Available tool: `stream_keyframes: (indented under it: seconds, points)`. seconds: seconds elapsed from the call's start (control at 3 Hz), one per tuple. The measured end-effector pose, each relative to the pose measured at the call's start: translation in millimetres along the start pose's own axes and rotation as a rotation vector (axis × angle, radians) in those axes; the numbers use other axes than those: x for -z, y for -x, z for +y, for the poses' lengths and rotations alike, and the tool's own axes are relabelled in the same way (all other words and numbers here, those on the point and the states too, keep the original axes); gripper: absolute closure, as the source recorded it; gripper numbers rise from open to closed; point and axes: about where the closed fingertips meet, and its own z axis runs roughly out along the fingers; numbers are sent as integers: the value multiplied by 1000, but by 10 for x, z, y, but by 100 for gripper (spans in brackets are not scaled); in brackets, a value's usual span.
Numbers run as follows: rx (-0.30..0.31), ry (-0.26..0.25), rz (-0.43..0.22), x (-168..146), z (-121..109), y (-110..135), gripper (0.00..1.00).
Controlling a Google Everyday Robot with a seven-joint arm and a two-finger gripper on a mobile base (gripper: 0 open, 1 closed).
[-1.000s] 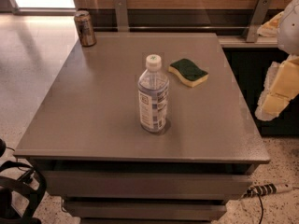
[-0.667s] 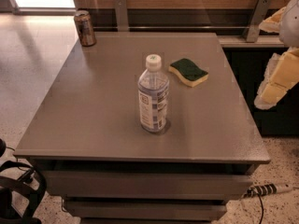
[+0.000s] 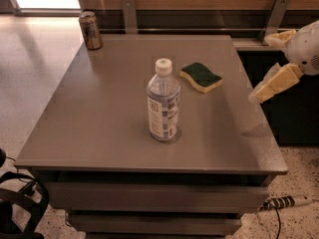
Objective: Move sponge near orange can
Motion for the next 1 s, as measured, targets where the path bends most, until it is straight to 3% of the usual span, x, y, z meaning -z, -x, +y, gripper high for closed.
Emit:
stream_keyframes:
  seconds: [0.33, 1.0]
  points:
    - [-28, 13, -180, -460, -117, 49, 0]
    - [-115, 9, -278, -1122, -219, 310, 0]
